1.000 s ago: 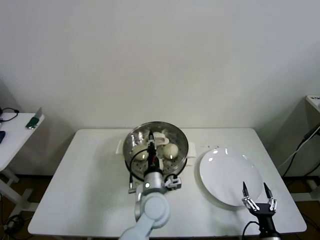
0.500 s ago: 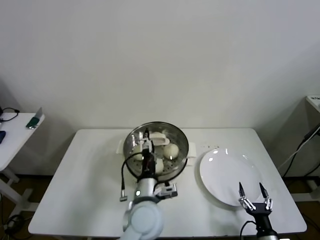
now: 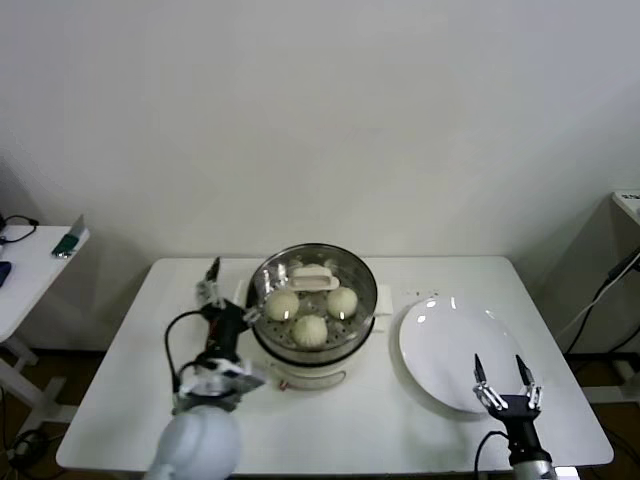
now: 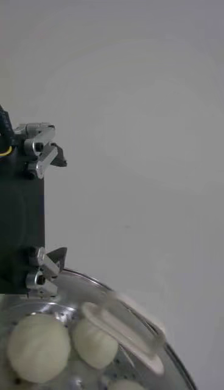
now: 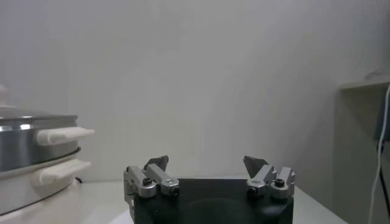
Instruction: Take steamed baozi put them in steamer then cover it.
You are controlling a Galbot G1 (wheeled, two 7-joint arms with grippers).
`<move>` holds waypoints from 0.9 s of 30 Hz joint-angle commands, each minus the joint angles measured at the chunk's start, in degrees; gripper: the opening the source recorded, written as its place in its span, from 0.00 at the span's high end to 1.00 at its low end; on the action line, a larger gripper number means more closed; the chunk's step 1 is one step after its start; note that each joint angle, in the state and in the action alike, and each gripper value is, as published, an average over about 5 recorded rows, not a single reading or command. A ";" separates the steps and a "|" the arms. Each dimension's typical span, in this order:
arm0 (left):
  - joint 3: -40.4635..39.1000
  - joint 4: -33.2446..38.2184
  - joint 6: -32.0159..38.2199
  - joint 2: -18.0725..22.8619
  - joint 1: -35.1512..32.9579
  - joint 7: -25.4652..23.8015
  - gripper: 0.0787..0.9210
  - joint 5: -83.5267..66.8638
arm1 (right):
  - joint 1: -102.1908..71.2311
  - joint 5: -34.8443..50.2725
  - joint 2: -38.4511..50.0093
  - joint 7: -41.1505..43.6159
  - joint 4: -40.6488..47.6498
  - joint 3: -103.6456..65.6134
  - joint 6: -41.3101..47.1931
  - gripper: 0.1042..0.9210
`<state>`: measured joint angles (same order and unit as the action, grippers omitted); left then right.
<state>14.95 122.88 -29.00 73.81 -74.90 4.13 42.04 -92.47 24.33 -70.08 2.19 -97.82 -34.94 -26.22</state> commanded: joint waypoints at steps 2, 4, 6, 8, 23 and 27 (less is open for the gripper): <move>30.12 -8.73 36.73 -7.29 -17.39 0.10 0.12 -57.13 | 0.89 -2.25 -0.87 -1.43 -1.32 0.38 0.93 0.12; 29.95 -11.20 39.67 -7.50 -18.80 -0.67 0.12 -59.29 | 1.21 -2.34 -0.86 -1.60 -0.69 0.63 0.96 0.12; 29.15 -12.96 41.49 -6.96 -19.37 -1.25 0.12 -60.64 | 1.49 -2.39 -0.90 -1.76 0.07 0.89 0.99 0.12; 28.08 -14.30 42.76 -6.03 -19.40 -1.80 0.12 -61.31 | 1.59 -2.37 -1.00 -1.82 0.75 1.12 0.99 0.12; 24.28 -18.43 46.30 -2.96 -19.91 -5.16 0.12 -61.62 | 1.59 -2.24 -1.40 -1.80 3.45 2.82 0.88 0.12; 23.66 -18.45 46.71 -2.86 -20.08 -5.59 0.12 -61.25 | 1.60 -2.26 -1.24 -1.88 3.52 2.92 0.93 0.12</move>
<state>37.64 107.15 12.76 70.72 -93.11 -0.24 -14.73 -90.98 22.29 -71.29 0.52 -95.02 -32.35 -25.40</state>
